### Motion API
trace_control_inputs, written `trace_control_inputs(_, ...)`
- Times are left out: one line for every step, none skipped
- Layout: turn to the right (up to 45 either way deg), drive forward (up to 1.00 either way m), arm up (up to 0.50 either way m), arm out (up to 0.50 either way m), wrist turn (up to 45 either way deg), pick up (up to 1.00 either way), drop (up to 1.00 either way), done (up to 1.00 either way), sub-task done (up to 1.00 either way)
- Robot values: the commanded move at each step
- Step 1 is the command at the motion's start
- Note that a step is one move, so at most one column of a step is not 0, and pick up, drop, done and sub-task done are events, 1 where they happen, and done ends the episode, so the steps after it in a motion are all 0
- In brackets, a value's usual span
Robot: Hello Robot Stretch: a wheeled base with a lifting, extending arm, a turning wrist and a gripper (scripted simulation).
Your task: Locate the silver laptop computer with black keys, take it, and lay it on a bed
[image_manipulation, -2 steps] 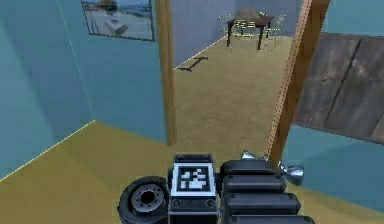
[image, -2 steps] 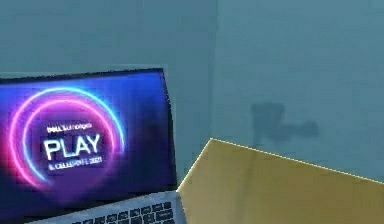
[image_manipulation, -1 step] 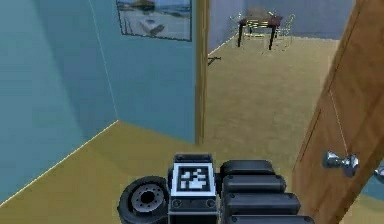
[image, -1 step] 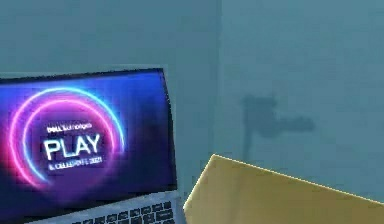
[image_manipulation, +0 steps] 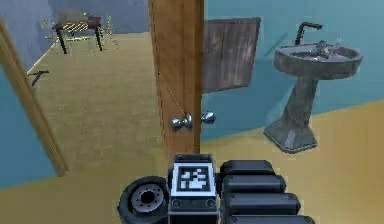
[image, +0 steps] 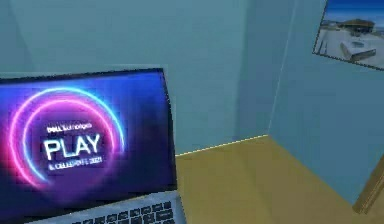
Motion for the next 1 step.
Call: trace_control_inputs(42.0, 0.0, 0.0, 0.0, 0.0, 0.0, 0.0, 0.0, 0.0)
